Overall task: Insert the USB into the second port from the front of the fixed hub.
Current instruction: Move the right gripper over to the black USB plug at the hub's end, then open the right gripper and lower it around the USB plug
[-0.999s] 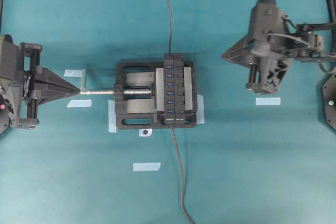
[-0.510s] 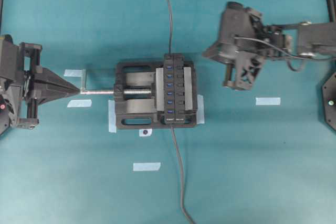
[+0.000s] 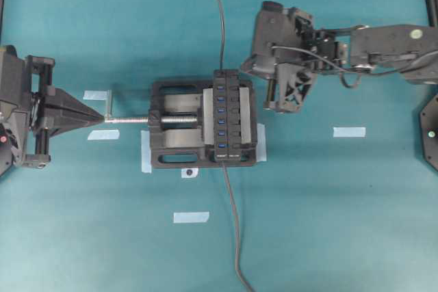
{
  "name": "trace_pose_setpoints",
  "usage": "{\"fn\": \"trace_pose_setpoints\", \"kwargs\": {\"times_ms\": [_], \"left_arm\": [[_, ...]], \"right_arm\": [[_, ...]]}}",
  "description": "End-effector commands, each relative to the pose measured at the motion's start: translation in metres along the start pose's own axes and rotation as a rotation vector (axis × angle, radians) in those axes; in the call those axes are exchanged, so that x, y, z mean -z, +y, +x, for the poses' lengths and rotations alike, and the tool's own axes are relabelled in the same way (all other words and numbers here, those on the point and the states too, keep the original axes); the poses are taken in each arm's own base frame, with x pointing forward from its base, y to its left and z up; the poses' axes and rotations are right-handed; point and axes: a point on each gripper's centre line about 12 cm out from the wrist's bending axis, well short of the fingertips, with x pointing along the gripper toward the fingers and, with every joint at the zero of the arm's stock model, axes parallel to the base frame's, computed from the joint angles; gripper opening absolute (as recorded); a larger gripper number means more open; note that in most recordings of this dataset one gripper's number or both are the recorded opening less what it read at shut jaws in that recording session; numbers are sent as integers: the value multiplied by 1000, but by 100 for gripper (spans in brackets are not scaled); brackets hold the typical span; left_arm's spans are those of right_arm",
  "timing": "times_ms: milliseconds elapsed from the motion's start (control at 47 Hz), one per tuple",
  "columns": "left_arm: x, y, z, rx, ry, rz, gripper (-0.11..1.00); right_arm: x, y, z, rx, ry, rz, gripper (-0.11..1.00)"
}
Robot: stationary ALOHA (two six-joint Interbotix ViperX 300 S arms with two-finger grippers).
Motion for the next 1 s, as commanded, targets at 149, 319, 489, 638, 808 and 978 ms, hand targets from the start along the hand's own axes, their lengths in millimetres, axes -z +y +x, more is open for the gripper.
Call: {"fn": "trace_pose_setpoints", "kwargs": {"times_ms": [149, 319, 489, 638, 808, 978], "left_arm": [[-8, 0, 0, -1, -22, 2, 0], [-8, 0, 0, -1, -20, 2, 0], [-7, 0, 0, -1, -20, 1, 0], [-6, 0, 0, -1, -17, 2, 0], [-5, 0, 0, -1, -14, 1, 0], [-5, 0, 0, -1, -15, 1, 0]], "right_arm": [[-17, -6, 3, 10, -37, 0, -1], [-17, -6, 7, 10, -32, 0, -1], [-17, -5, 8, 9, -32, 1, -1], [-17, -5, 9, 9, -31, 6, -1], [-18, -5, 8, 7, -34, 21, -1], [-17, -5, 9, 4, -31, 28, 2]]}}
